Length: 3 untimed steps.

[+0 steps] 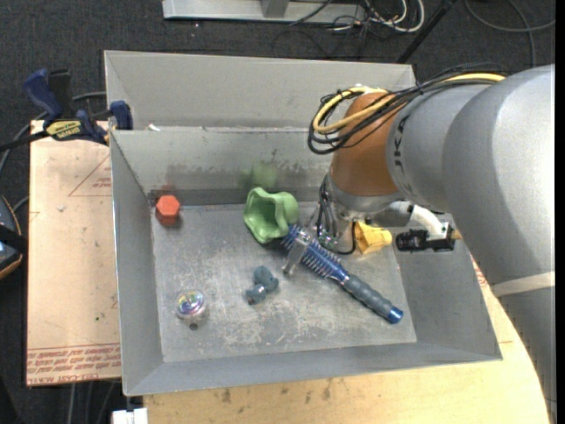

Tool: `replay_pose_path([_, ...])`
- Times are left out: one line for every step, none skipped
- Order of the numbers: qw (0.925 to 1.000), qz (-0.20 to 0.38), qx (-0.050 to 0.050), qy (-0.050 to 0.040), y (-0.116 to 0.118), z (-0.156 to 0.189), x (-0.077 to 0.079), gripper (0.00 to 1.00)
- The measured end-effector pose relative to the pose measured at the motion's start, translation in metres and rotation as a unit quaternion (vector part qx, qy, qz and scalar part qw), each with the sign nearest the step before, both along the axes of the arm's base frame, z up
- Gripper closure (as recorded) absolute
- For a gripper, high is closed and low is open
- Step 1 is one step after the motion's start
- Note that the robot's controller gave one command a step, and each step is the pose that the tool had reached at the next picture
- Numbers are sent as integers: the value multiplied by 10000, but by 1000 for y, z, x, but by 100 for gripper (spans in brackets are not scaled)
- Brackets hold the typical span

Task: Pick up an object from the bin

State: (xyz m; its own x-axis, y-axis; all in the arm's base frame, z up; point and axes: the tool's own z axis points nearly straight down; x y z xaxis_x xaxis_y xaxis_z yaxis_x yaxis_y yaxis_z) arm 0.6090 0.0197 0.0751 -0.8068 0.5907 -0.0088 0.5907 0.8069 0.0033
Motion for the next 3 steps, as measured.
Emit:
replay_pose_path([10000,5,18,-16,2,1,1,100])
replay_pose_path([10000,18,15,25,3,25,2,100])
replay_pose_path([10000,30,17,27,3,57,3,100])
